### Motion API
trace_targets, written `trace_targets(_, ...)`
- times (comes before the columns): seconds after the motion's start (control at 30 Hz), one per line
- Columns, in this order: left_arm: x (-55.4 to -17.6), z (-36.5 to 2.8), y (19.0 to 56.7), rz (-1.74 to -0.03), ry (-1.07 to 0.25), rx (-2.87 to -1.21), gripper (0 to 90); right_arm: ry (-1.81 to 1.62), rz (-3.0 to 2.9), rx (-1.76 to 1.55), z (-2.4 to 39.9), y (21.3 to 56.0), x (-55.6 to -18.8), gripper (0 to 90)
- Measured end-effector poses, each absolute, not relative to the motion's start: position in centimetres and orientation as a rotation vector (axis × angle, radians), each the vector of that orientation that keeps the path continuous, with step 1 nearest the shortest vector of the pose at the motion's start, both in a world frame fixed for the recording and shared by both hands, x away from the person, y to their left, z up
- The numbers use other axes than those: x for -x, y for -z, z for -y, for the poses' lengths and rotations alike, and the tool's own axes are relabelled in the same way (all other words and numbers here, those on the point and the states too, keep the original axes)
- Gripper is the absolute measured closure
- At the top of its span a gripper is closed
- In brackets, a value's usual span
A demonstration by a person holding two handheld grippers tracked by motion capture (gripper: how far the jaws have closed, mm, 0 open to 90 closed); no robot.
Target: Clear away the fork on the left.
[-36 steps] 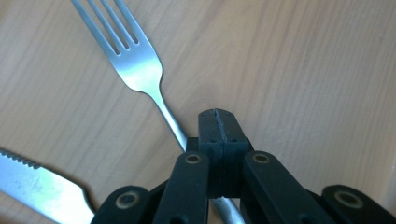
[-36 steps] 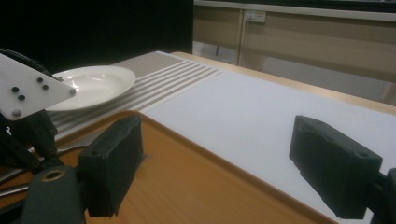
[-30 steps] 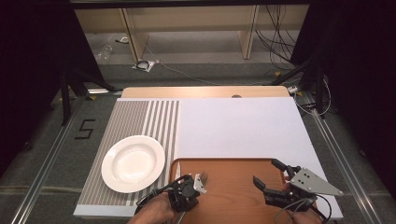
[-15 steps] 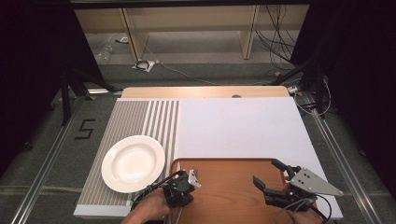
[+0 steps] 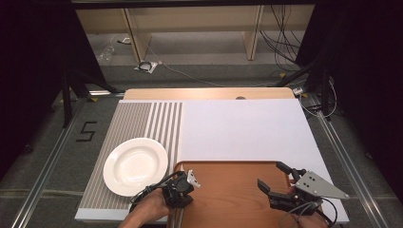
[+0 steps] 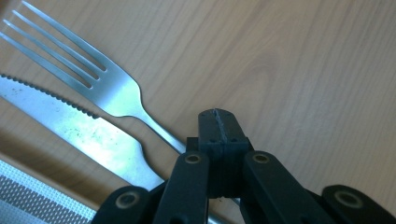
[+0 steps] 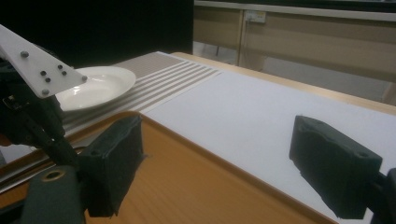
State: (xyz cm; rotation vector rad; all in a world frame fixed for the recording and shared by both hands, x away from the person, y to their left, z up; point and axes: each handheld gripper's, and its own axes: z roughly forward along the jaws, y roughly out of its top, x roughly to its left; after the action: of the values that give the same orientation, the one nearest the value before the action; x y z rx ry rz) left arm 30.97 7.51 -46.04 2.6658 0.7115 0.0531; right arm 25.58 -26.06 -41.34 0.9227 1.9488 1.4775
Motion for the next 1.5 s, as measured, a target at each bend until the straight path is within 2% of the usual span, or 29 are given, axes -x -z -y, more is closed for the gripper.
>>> trace_targets(0.4,-31.0,-7.8,45.8,-0.713,-0.066,-2.656,88.3,-1.479,-1.948,-0.926,26.1,41.3,-25.5,18.5)
trace_targets(0.8,-31.1,-8.8,43.7,-0.807,-0.097,-2.539,49.0,-1.479,-1.946,-0.926,26.1,41.3,-25.5,18.5)
trace_targets(1.17,-31.2,-10.6,42.5,-0.895,-0.181,-2.414,32.1,-1.478,-1.946,-0.925,26.1,41.3,-25.5,18.4)
trace_targets(1.5,-31.1,-11.8,42.1,-0.918,-0.213,-2.349,25.4,-1.478,-1.947,-0.923,26.1,41.3,-25.6,18.5)
